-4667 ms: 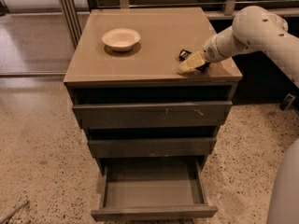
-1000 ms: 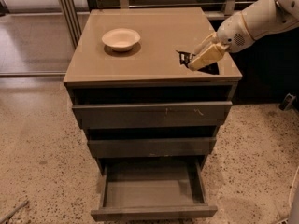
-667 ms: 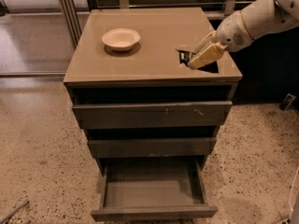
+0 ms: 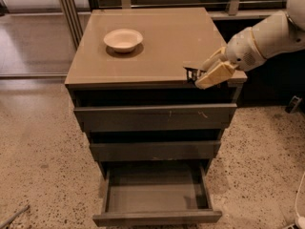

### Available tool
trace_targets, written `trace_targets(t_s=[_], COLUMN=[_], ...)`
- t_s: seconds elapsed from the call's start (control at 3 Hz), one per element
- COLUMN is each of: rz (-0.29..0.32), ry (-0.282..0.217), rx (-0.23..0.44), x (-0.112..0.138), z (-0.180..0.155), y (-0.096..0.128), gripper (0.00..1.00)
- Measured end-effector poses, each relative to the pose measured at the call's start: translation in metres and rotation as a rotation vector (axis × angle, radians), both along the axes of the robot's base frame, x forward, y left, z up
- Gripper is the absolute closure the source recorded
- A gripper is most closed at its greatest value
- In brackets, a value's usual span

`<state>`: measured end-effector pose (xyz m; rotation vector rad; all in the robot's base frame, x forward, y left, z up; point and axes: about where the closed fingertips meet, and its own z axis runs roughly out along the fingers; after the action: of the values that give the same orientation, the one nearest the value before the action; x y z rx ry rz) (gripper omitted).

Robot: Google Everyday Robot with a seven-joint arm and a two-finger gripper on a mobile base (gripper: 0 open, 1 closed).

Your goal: Place rxbar chocolate into bottom drawer

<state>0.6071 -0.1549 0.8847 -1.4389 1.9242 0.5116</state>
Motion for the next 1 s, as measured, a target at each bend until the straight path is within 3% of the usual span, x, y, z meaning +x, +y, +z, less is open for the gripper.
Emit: trace_targets(t_s=[0.33,1.0], rz=[0.003,0.042], ry=[0.033,0.035], rx=[-0.004,-0.033], x=[-0.021,-0.021], z=[-0.037,-0.151], y=[0.001,-0.008], gripper=[1.0,1.0])
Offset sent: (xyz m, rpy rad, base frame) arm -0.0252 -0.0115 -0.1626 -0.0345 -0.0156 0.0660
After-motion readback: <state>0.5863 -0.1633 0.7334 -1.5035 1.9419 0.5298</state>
